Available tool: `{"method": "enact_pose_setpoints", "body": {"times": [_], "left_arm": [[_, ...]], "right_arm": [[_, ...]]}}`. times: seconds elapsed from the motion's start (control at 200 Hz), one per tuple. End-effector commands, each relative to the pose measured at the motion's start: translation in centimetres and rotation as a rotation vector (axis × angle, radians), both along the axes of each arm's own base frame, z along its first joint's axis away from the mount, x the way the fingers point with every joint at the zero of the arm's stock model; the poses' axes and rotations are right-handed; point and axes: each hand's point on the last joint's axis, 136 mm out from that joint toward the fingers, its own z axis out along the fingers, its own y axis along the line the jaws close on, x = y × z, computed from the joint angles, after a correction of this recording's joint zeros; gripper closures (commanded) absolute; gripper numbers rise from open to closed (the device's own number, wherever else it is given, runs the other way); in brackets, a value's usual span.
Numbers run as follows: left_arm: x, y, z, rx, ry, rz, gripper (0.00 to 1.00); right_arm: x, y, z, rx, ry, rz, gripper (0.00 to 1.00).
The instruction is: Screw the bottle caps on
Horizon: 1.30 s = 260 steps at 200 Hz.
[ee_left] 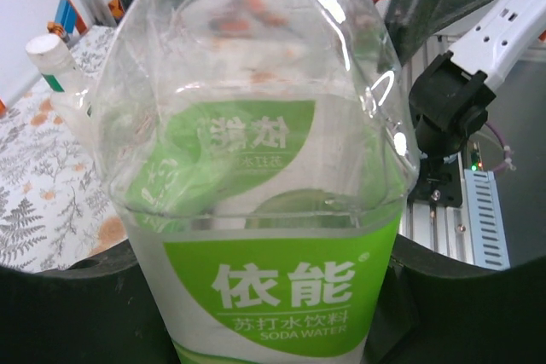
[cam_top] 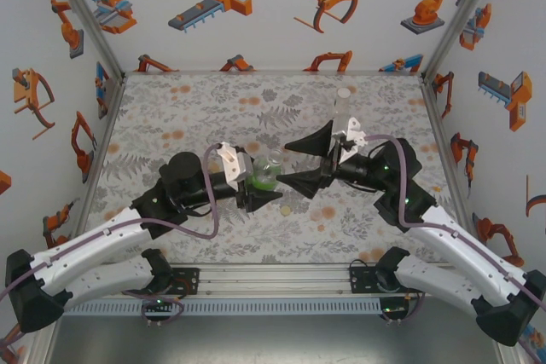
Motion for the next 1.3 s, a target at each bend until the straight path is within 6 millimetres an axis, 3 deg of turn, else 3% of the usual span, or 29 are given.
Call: {"method": "enact_pose_setpoints", "body": {"times": [0.0,0.255,0.536,0.676,0.921,1.071,1.297], "left_arm": [[-0.8,0.2,1.4,0.010,-0.035,-0.041,0.60],[-1.3,-0.9,1.8,0.007,-0.006,-0.114,0.60],[-1.3,-1.3,2.6,-0.015,0.007,-0.121,0.59],[-1.3,-1.1,3.1,-0.038,-0.003,-0.119,0.51],[-2.3,-0.9,4.2,-0.124,-0.037,-0.167,0.29],[-2.4,-1.2,4.4,-0.154,-0.034,-0.188,0.29],[-2.6,-1.2,5.1,-0.184,-0.051,-0.201,0.38]], "right_arm": [[-2.2,0.4,1.0,0.011,-0.088,0.134,0.28],[-3.8,1.8,0.8,0.012,-0.121,0.278,0.24],[-2.9,1.8,0.8,0.012,-0.121,0.205,0.38],[-3.0,1.2,1.2,0.025,-0.133,0.175,0.51],[-3.7,0.1,2.7,0.085,-0.164,0.151,0.58],[-4.1,-0.2,3.4,0.128,-0.174,0.163,0.62],[-4.2,-0.2,3.3,0.132,-0.172,0.168,0.63]]}}
